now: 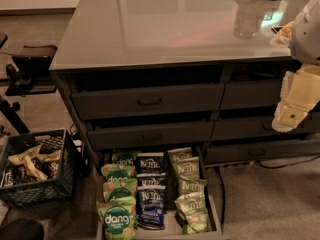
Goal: Pick blue chip bag from bottom drawer and place on counter
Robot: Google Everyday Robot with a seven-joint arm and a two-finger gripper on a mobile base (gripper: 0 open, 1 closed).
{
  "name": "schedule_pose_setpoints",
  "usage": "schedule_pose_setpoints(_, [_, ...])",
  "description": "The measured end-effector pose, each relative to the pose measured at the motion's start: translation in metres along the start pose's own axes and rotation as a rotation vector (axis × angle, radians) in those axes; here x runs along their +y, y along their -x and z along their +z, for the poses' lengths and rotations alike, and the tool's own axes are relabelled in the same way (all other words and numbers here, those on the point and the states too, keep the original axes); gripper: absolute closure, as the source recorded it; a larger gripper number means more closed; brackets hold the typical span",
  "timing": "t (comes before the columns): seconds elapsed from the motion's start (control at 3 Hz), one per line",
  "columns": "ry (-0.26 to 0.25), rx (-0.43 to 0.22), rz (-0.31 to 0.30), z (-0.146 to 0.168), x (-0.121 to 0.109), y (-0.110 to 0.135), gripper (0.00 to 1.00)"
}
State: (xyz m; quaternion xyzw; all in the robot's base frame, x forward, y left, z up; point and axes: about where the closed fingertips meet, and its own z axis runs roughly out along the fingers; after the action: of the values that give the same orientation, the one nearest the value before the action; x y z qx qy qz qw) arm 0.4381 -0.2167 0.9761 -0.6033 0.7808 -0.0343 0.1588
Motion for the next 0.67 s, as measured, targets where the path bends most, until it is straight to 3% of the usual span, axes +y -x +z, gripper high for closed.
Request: schedule_pose_setpoints(0.67, [0.001,-0.014,0.007,0.0026,-0.0034,0.0021,0.0])
